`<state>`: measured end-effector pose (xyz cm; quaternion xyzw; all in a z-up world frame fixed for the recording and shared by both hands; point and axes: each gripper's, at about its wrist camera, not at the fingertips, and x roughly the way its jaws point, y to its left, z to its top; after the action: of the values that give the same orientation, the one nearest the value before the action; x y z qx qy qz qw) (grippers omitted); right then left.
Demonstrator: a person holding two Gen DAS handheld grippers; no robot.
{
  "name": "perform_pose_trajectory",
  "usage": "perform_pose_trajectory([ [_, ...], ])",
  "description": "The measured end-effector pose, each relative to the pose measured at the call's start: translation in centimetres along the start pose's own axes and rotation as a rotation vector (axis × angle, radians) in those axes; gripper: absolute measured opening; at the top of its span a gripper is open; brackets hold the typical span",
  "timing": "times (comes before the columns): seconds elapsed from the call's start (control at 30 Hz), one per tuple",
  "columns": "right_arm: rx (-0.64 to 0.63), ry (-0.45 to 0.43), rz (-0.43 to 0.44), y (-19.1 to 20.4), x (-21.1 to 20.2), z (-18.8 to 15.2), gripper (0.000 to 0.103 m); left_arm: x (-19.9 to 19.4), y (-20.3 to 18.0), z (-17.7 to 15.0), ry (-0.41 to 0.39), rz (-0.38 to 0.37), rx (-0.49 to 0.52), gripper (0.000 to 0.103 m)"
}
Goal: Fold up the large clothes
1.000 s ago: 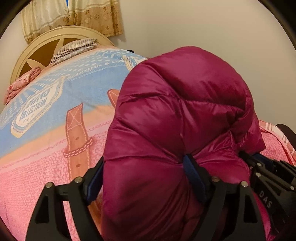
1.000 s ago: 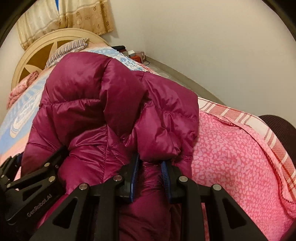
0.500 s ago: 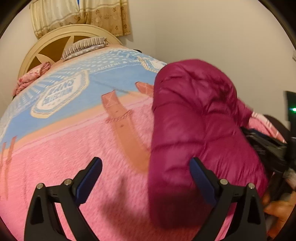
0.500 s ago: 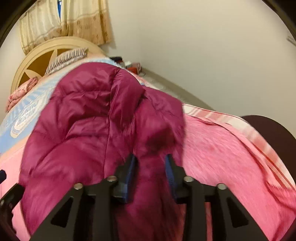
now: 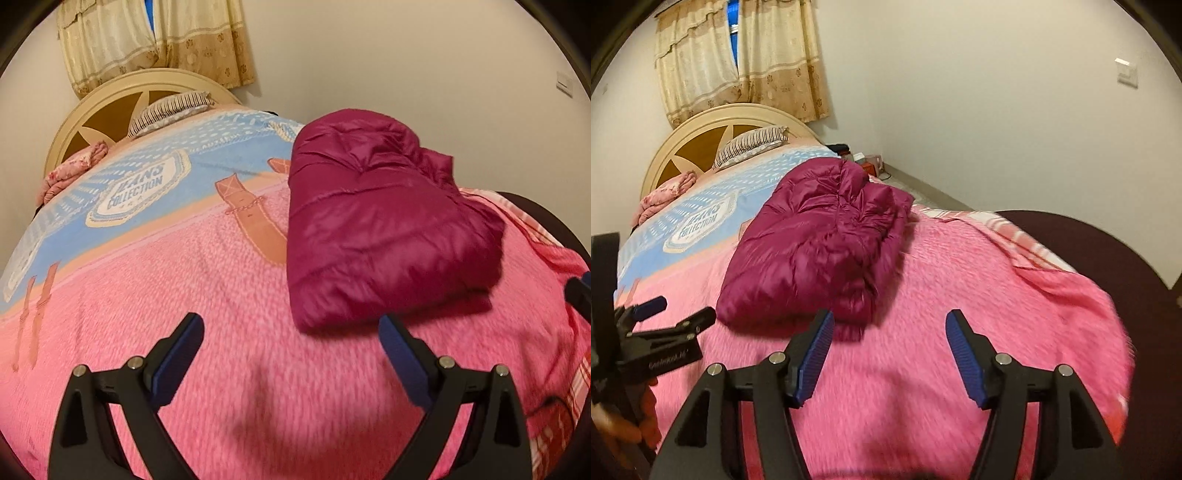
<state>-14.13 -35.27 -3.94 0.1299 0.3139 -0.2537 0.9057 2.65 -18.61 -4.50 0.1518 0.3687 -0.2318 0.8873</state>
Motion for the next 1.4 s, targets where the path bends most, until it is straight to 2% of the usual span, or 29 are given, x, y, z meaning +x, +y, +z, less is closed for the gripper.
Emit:
perform_pose_trajectory([
  [0.13,-0.029,-0.056,-0.04,0.1,-3.8,-1.9,0.068,-2.6,0.0,-1.7,-0.038,0.021,0.012,0.099],
  [0.23,-0.059,-0.06,-0.051,0.7,-5.2,-1.5,0.071,-4.7,0.2,-2.4,-0.073,0.043,0.01,0.102],
  [0.47,-0.076,-0.154,0.015,2.6,-9.9,0.0,0.073,-9.7,1.4,-2.3,-0.194,0.084,-0.023,0.103],
  [0.6,-0.087,-0.249,0.047,3.5,-13.6,0.8,0.075,-12.6,2.1,-1.8,-0.281,0.098,-0.051,0.103],
  [0.73,-0.08,-0.347,0.059,3.7,-16.8,1.3,0.084,-15.0,2.0,-1.6,-0.347,0.131,-0.056,0.103],
  [1.0,-0.044,-0.498,0.088,3.2,-21.7,1.7,0.087,-19.5,2.1,-1.6,-0.455,0.106,-0.098,0.103],
  [1.4,-0.051,-0.573,0.069,3.3,-24.1,1.2,0.09,-20.9,1.3,-2.0,-0.497,0.093,-0.081,0.103],
])
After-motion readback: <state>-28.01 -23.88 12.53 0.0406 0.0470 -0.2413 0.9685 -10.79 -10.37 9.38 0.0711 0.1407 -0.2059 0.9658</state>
